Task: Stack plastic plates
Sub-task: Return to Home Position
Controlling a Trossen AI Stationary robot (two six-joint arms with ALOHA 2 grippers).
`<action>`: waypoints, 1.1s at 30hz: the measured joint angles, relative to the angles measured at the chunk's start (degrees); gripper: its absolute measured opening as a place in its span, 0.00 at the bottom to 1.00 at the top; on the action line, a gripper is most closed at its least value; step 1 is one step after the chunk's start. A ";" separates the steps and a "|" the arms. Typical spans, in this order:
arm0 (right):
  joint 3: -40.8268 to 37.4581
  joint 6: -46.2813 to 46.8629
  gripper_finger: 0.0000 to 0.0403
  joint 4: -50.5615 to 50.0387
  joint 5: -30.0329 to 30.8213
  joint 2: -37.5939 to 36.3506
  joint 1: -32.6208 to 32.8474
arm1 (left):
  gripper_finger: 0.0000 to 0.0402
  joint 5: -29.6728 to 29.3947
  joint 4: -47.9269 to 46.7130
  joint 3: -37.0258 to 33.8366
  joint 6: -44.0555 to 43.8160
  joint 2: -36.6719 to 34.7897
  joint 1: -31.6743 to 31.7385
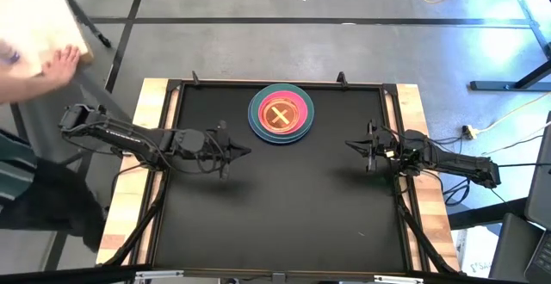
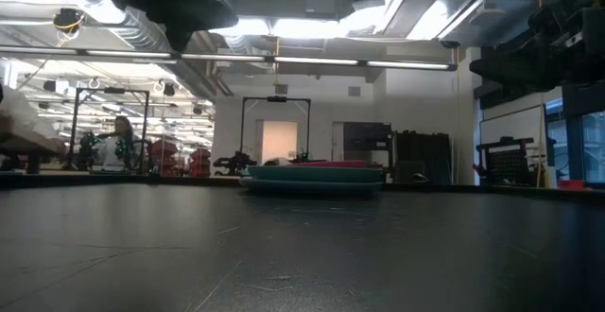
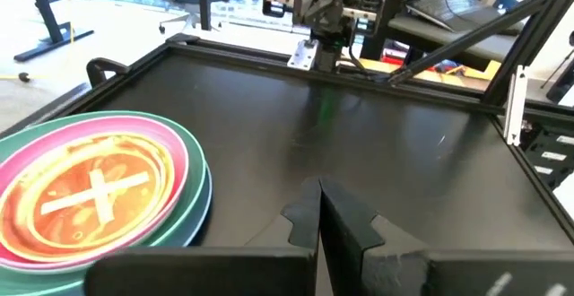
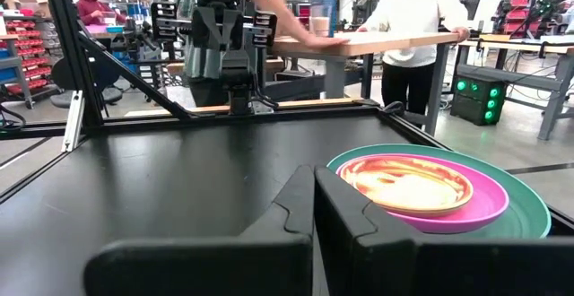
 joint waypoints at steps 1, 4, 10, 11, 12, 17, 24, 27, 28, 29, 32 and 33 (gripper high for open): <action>0.00 0.00 0.01 0.00 0.00 0.00 0.00 | 0.01 -0.01 -0.07 -0.10 0.00 -0.44 0.00; 0.00 0.00 0.01 0.00 0.00 0.00 -0.01 | 0.01 0.07 0.29 -1.05 -0.05 -1.98 0.00; 0.00 0.00 0.01 0.00 0.00 0.00 -0.01 | 0.01 -0.26 1.53 -5.18 -1.06 -5.76 0.00; 0.00 0.00 0.01 0.00 0.00 0.00 -0.01 | 0.01 -0.30 2.65 -6.20 -1.41 -6.43 0.02; 0.00 0.00 0.01 0.00 0.00 0.00 0.00 | 0.01 -0.30 3.63 -7.21 -1.49 -7.16 0.00; 0.00 0.00 0.01 0.00 0.00 -0.01 0.00 | 0.01 -0.30 7.82 -12.31 -1.74 -10.95 0.00; 0.00 0.00 0.01 0.00 0.00 -0.01 0.00 | 0.01 -0.41 8.91 -17.16 -2.12 -16.81 0.02; 0.00 0.00 0.01 0.00 -0.02 0.00 0.00 | 0.01 -0.39 9.00 -18.92 -2.14 -19.85 0.01; 0.00 0.00 0.01 0.00 0.00 0.00 0.00 | 0.01 -0.39 8.93 -19.71 -2.16 -21.01 0.02; 0.00 0.00 0.01 0.00 0.00 -0.01 0.00 | 0.01 -0.35 8.84 -20.56 -2.20 -22.30 0.02; 0.00 0.00 0.01 0.00 0.00 0.00 -0.02 | 0.01 0.35 9.11 -23.49 -3.01 -26.22 0.00; 0.00 0.00 0.01 0.00 -0.02 0.00 -0.02 | 0.01 0.92 9.09 -24.58 -3.06 -27.50 0.02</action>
